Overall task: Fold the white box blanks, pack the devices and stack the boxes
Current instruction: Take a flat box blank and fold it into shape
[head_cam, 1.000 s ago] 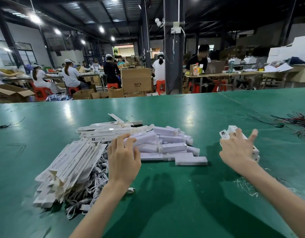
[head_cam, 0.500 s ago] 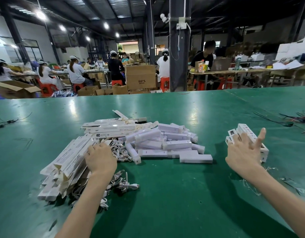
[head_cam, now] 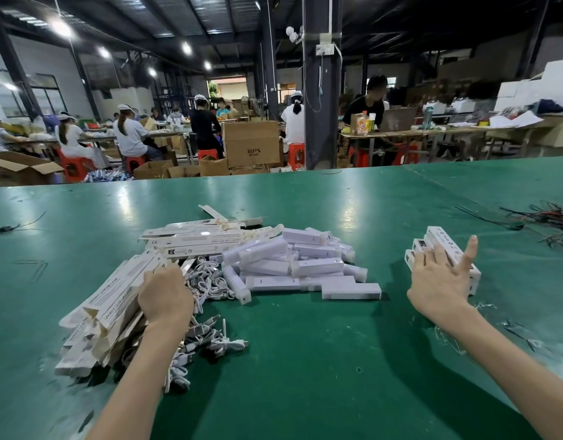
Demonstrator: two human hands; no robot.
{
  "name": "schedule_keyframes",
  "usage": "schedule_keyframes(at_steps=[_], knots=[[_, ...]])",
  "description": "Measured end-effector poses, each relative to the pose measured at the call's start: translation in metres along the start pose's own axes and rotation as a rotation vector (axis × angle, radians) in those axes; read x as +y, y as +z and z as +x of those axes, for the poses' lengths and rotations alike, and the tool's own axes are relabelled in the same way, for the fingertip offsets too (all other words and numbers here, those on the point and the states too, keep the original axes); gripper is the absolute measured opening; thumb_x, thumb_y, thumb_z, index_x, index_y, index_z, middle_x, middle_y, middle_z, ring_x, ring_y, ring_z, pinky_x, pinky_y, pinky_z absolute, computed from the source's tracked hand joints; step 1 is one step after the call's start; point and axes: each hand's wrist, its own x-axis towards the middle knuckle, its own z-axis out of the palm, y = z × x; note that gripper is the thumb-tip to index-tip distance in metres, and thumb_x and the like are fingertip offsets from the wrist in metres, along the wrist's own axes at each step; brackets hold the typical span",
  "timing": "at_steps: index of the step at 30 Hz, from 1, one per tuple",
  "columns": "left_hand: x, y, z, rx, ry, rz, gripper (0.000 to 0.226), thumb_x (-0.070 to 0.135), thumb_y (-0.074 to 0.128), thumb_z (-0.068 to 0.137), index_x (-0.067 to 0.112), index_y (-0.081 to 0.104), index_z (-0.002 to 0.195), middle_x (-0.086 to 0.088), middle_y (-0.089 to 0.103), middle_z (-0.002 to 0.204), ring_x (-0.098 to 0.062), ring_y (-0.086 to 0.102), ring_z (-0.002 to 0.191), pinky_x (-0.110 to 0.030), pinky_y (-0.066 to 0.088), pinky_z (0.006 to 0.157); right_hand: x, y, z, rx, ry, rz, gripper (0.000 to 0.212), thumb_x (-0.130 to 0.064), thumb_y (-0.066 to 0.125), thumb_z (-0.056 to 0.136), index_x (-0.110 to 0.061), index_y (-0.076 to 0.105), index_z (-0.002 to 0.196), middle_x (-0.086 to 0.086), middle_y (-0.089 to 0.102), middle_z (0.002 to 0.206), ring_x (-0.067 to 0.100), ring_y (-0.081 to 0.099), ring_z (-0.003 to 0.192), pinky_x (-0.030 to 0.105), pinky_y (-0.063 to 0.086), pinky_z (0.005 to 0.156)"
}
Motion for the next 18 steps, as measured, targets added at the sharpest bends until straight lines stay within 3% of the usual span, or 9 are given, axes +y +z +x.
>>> schedule_keyframes(at_steps=[3, 7, 10, 12, 13, 15, 16, 18], knots=[[0.004, -0.009, -0.002, 0.035, 0.024, -0.053, 0.023, -0.009, 0.056, 0.084, 0.0, 0.068, 0.102, -0.016, 0.066, 0.081, -0.03, 0.061, 0.079, -0.035, 0.051, 0.06, 0.002, -0.001, -0.001, 0.001, -0.001, 0.017, 0.06, -0.026, 0.04, 0.082, -0.011, 0.038, 0.139, 0.005, 0.042, 0.143, 0.022, 0.018, 0.142, 0.074, -0.025, 0.095], [0.009, -0.021, -0.004, 0.151, 0.058, -0.225, 0.022, -0.01, 0.056, 0.087, -0.006, 0.065, 0.107, -0.024, 0.065, 0.089, -0.039, 0.062, 0.073, -0.04, 0.046, 0.056, 0.0, -0.006, -0.006, 0.074, -0.022, 0.046, 0.059, -0.02, 0.037, 0.085, -0.013, 0.037, 0.143, 0.005, 0.034, 0.149, 0.023, 0.008, 0.147, 0.074, -0.029, 0.092], [0.018, -0.039, -0.011, 0.312, 0.199, -0.449, 0.021, -0.012, 0.057, 0.087, -0.007, 0.064, 0.106, -0.027, 0.062, 0.095, -0.034, 0.059, 0.065, -0.039, 0.049, 0.055, -0.004, -0.015, -0.015, 0.39, -0.057, 0.335, 0.039, -0.01, 0.057, 0.081, -0.008, 0.063, 0.119, 0.011, 0.056, 0.132, 0.027, 0.034, 0.139, 0.069, -0.017, 0.104], [0.031, -0.052, -0.02, 0.36, 0.361, -0.696, 0.021, -0.01, 0.06, 0.087, -0.005, 0.062, 0.107, -0.021, 0.062, 0.1, -0.024, 0.058, 0.069, -0.026, 0.05, 0.057, -0.011, -0.025, -0.023, 0.645, -0.103, 0.659, 0.029, -0.002, 0.067, 0.075, -0.004, 0.069, 0.103, 0.013, 0.067, 0.109, 0.034, 0.054, 0.12, 0.067, 0.006, 0.109], [0.038, -0.059, -0.026, 0.32, 0.412, -0.844, 0.02, -0.006, 0.061, 0.088, -0.001, 0.061, 0.107, -0.014, 0.062, 0.103, -0.019, 0.06, 0.074, -0.021, 0.053, 0.058, -0.015, -0.031, -0.028, 0.718, -0.142, 0.834, 0.025, 0.0, 0.066, 0.076, -0.005, 0.069, 0.101, 0.011, 0.069, 0.101, 0.034, 0.06, 0.109, 0.063, 0.02, 0.106], [0.053, -0.071, -0.039, 0.115, 0.415, -1.161, 0.014, 0.003, 0.061, 0.09, 0.012, 0.059, 0.101, 0.004, 0.063, 0.102, -0.007, 0.064, 0.079, -0.015, 0.055, 0.061, -0.025, -0.044, -0.042, 0.687, -0.265, 1.17, 0.02, -0.001, 0.062, 0.084, -0.007, 0.068, 0.101, 0.006, 0.069, 0.094, 0.028, 0.062, 0.094, 0.049, 0.04, 0.094], [0.06, -0.075, -0.045, -0.044, 0.375, -1.334, 0.014, 0.005, 0.06, 0.09, 0.016, 0.058, 0.099, 0.007, 0.066, 0.098, -0.005, 0.066, 0.079, -0.014, 0.054, 0.064, -0.028, -0.049, -0.05, 0.59, -0.332, 1.329, 0.019, -0.002, 0.062, 0.088, -0.011, 0.068, 0.103, 0.002, 0.069, 0.095, 0.021, 0.061, 0.092, 0.041, 0.045, 0.09], [0.07, -0.078, -0.056, -0.4, 0.233, -1.662, 0.017, 0.008, 0.056, 0.089, 0.017, 0.058, 0.103, 0.004, 0.072, 0.091, -0.005, 0.069, 0.082, -0.019, 0.056, 0.067, -0.033, -0.055, -0.062, 0.243, -0.444, 1.629, 0.017, -0.011, 0.064, 0.091, -0.021, 0.066, 0.105, -0.002, 0.069, 0.099, 0.013, 0.063, 0.091, 0.029, 0.049, 0.088]])
